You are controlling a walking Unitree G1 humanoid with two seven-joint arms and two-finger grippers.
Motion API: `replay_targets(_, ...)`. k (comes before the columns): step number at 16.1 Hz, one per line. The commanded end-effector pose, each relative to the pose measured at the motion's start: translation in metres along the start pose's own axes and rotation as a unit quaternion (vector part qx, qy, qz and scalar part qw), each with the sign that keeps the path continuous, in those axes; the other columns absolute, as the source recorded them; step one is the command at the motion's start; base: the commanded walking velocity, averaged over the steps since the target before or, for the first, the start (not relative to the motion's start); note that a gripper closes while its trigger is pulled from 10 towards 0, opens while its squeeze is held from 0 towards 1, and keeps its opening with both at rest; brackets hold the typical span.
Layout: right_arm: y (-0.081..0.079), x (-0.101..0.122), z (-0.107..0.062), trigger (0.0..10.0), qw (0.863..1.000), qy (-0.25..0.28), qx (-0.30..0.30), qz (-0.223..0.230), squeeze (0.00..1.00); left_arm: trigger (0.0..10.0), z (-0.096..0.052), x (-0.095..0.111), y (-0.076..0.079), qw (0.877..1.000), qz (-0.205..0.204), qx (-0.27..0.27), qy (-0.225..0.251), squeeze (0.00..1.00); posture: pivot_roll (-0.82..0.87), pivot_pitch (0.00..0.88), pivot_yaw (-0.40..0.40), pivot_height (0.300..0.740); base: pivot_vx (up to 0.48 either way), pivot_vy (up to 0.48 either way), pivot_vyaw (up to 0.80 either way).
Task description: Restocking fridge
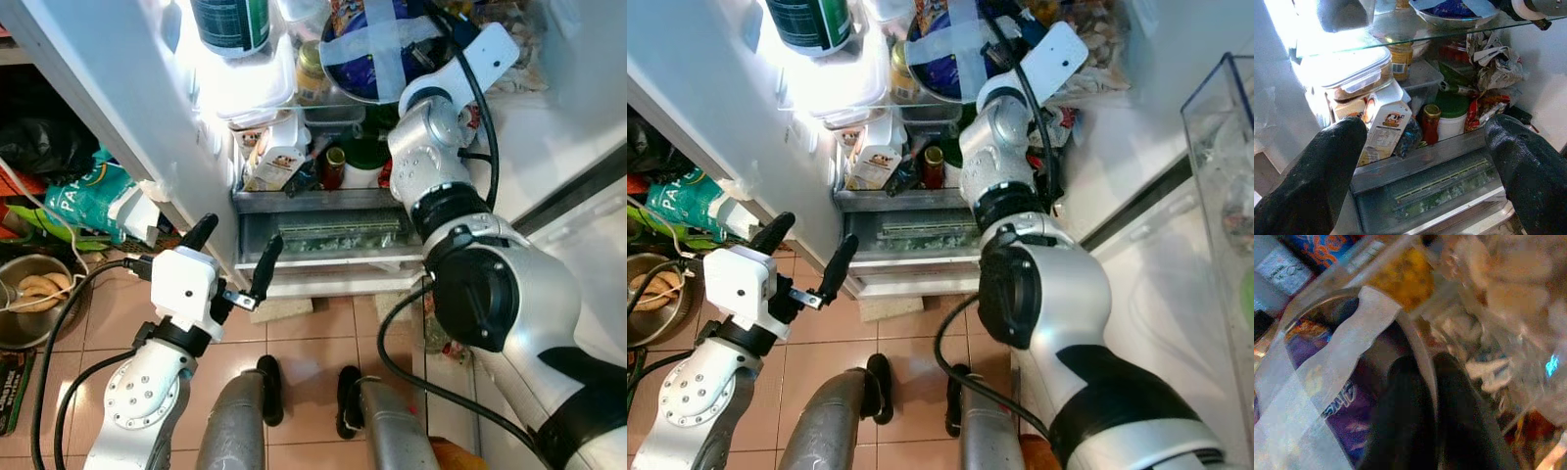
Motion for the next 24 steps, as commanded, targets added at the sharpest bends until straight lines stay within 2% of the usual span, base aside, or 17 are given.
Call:
replay_targets(1, -0.008, -0.002, -0.001, 10.0, 1.000, -0.014, 0.004, 0.021, 1.00, 10.0, -0.006, -0.008, -0.003, 1.000, 0.001, 0.009, -0.021, 0.00, 0.26, 0.355, -0.002, 0.740, 0.000, 0.000, 0.00)
replay_targets(4, -0.016, -0.002, -0.003, 10.0, 0.999, -0.016, 0.007, 0.032, 1.00, 10.0, -0.008, -0.011, -0.003, 1.000, 0.000, 0.011, -0.027, 0.00, 0.26, 0.354, -0.005, 0.740, 0.000, 0.000, 0.00)
replay_targets(7, -0.017, -0.002, -0.004, 10.0, 0.999, -0.016, 0.007, 0.035, 1.00, 10.0, -0.007, -0.011, -0.003, 1.000, 0.000, 0.012, -0.027, 0.00, 0.26, 0.352, -0.002, 0.740, 0.000, 0.000, 0.00)
replay_targets(10, -0.020, 0.011, -0.002, 10.0, 0.999, 0.018, 0.028, 0.011, 1.00, 10.0, -0.007, -0.014, -0.007, 0.999, 0.003, 0.014, -0.030, 0.00, 0.26, 0.338, 0.011, 0.740, 0.000, 0.000, 0.00)
replay_targets(12, -0.017, 0.020, 0.000, 10.0, 0.998, 0.046, 0.033, -0.021, 1.00, 10.0, -0.006, -0.015, -0.010, 0.999, 0.002, 0.017, -0.031, 0.00, 0.25, 0.328, 0.021, 0.740, 0.000, 0.000, 0.00)
replay_targets(16, -0.011, 0.020, 0.000, 10.0, 0.997, 0.057, 0.034, -0.038, 1.00, 10.0, -0.004, -0.015, -0.011, 0.999, 0.002, 0.014, -0.032, 0.00, 0.25, 0.320, 0.033, 0.740, 0.000, 0.000, 0.00)
replay_targets(19, -0.018, 0.025, -0.001, 10.0, 0.993, 0.081, 0.059, -0.069, 1.00, 10.0, -0.002, -0.017, -0.016, 0.999, 0.009, 0.011, -0.034, 0.00, 0.26, 0.303, 0.040, 0.740, 0.000, 0.000, 0.00)
replay_targets(24, -0.020, 0.019, -0.002, 10.0, 0.990, 0.074, 0.092, -0.084, 1.00, 10.0, -0.001, -0.018, -0.018, 0.999, 0.012, 0.010, -0.034, 0.00, 0.26, 0.292, 0.046, 0.740, 0.000, 0.000, 0.00)
Point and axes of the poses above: a point about 5 cm out from each wrist's last joint towards the gripper, its own z axis pointing out of the wrist towards the gripper, its own x axis along the axis of the wrist's last joint, y = z × x, the point moved 4 cm from there along z, pointing out of the wrist towards the gripper, and after that the axes turned 7 degrees about -z, right-handed, at the moved point
